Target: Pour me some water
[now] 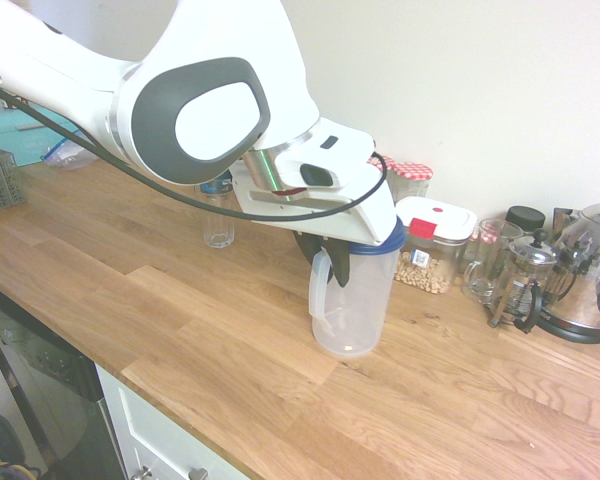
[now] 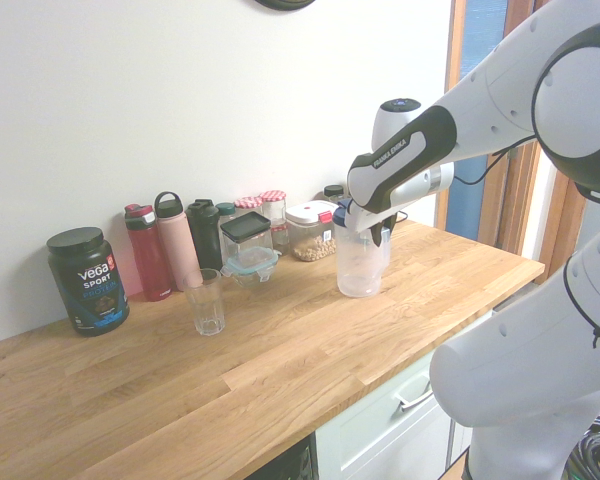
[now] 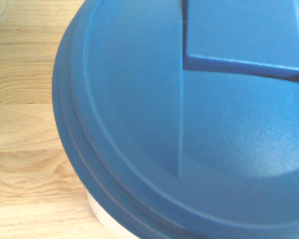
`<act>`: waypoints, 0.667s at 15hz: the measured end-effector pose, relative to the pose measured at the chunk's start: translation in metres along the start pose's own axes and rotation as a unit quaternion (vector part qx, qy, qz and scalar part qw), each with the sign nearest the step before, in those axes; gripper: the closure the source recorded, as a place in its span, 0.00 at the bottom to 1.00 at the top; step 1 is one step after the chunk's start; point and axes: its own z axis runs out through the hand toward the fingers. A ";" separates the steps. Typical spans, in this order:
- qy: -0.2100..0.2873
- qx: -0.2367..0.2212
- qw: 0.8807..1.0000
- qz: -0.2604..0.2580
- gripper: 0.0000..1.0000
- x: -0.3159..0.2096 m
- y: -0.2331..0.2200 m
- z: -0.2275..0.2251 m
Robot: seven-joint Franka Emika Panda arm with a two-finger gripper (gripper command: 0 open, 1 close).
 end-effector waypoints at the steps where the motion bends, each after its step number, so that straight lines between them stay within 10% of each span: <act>1: 0.000 0.000 1.000 0.000 0.00 0.000 0.000 0.000; 10: -0.056 -0.018 0.998 -0.013 0.00 -0.012 0.007 0.001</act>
